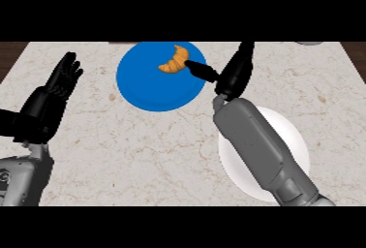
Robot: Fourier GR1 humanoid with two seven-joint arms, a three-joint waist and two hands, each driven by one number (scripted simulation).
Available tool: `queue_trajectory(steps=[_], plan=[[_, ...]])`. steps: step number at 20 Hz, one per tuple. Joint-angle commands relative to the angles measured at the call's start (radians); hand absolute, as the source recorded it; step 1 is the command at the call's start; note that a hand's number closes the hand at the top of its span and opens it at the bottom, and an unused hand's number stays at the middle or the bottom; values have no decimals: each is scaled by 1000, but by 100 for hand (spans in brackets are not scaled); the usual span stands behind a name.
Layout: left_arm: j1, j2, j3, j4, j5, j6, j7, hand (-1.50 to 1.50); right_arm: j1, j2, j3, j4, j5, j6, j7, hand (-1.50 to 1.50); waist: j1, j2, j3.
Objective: Pick the croissant from the plate and place it in the plate
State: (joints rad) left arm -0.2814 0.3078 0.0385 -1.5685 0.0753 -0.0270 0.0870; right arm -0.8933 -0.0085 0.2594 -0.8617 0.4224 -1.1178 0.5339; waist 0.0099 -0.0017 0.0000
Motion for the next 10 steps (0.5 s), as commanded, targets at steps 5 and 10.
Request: queue_trajectory(steps=[5, 10], plan=[[45, 15, 39, -88, 17, -15, 71, 0, 232, -50, 84, -362, 216, 81, 217, -150, -27, -8, -1], [30, -4, 45, -27, -2, -17, 18, 0, 507, -136, 123, -645, 227, 159, 173, -150, -29, -4, 0]])
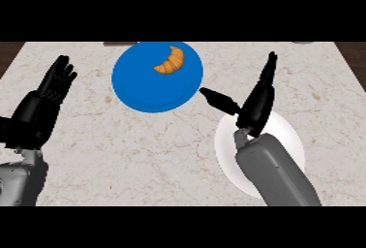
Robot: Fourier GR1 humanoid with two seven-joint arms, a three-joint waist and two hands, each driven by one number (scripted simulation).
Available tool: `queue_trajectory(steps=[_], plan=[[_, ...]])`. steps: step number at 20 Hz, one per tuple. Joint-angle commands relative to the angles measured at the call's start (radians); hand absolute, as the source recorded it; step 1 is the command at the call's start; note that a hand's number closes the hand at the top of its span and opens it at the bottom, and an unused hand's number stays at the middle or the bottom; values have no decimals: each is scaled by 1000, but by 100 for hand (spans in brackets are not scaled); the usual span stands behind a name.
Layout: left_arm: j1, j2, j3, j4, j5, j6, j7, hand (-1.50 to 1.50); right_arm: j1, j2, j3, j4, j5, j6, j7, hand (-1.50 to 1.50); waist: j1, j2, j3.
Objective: Pick the croissant from the plate and place it in the plate
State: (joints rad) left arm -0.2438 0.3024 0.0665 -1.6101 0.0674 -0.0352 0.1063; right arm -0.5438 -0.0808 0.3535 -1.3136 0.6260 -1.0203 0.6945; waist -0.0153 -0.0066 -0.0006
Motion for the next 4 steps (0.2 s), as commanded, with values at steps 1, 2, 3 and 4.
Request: queue_trajectory(steps=[1, 2, 3, 4], plan=[[19, -16, 5, -30, -5, -6, 4, 0, 162, -26, 8, -175, 70, 44, 21, -150, 8, 3, 0], [-59, -3, 19, 53, -7, -11, 6, 0, 155, -58, -5, -242, 108, 111, 87, -150, 0, 3, 0], [-33, -28, 0, 50, -24, -2, -21, 0, 198, -34, 8, -227, 165, 73, 73, -150, 4, 4, 0], [-34, -2, 24, 28, -13, -25, -12, 0, 168, -9, -13, -168, 180, 66, 44, -150, 11, 5, 0]])
